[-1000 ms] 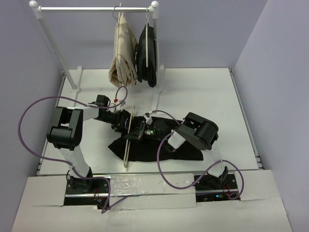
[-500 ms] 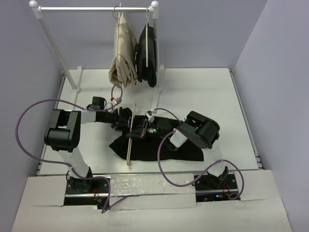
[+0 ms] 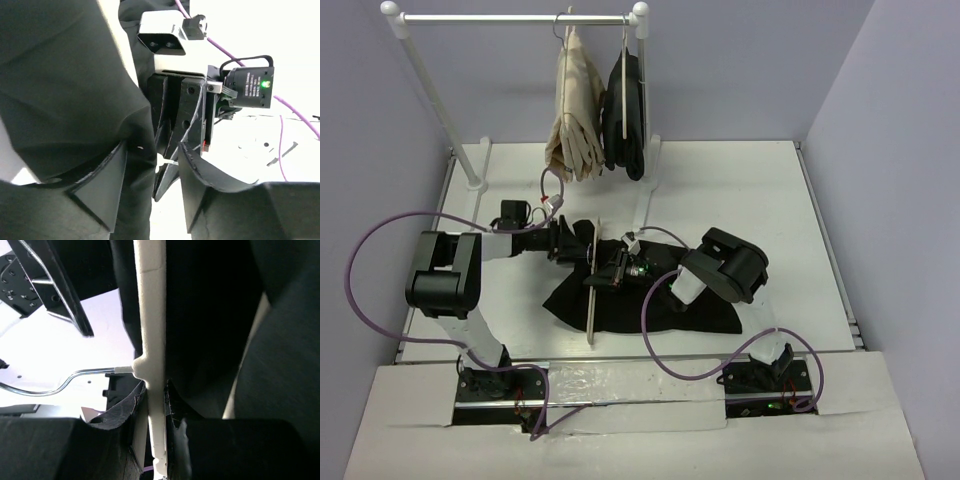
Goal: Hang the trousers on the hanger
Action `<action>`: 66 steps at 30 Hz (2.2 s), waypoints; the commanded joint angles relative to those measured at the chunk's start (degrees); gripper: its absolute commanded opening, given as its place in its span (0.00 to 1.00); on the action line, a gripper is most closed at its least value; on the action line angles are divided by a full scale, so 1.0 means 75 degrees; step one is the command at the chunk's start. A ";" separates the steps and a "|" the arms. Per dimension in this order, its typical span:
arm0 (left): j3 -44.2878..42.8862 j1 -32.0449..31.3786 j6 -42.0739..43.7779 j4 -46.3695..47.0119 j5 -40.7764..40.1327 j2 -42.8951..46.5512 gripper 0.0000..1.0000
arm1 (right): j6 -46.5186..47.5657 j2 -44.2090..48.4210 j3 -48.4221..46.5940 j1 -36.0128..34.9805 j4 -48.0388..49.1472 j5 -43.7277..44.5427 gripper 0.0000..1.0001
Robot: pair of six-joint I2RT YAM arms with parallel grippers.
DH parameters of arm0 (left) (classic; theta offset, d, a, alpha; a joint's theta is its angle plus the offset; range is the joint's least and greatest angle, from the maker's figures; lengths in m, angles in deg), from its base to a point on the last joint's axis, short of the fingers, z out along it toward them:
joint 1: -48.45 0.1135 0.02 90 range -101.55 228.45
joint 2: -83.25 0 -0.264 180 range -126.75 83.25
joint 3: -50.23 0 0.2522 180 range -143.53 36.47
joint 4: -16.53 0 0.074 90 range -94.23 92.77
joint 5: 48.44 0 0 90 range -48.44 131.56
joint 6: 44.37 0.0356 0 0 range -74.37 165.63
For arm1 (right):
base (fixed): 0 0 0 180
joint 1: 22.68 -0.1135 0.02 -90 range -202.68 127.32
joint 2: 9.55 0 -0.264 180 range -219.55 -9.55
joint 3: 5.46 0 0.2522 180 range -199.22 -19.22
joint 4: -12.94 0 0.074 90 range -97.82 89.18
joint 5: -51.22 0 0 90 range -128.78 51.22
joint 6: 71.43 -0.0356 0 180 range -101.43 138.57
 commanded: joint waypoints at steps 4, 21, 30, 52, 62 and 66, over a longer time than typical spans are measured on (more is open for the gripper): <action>0.0261 -0.0219 0.0132 0.0759 0.0442 0.0179 0.61 | 0.0053 -0.0246 -0.0352 0.0045 -0.0188 -0.0217 0.00; -0.0183 -0.0665 0.0179 0.0666 -0.1007 -0.0430 0.69 | 0.0706 0.0023 -0.1031 0.0045 -0.1555 -0.0452 0.00; -0.0500 -0.0595 0.0331 -0.0178 -0.1737 -0.0349 0.24 | 0.0920 0.0199 -0.0927 0.0045 -0.1782 -0.0487 0.00; -0.0700 -0.0278 0.0554 -0.0835 -0.2171 -0.0220 0.00 | 0.3204 0.2849 -0.0971 0.0643 -0.6032 0.0297 0.47; -0.0700 -0.0278 0.0495 -0.0812 -0.2136 -0.0138 0.00 | 0.3497 0.1818 -0.2997 0.0655 -0.8179 0.1494 0.45; -0.0711 -0.0278 0.0495 -0.0812 -0.2159 -0.0150 0.00 | 0.3744 0.1431 -0.3340 0.0666 -0.8403 0.1435 0.41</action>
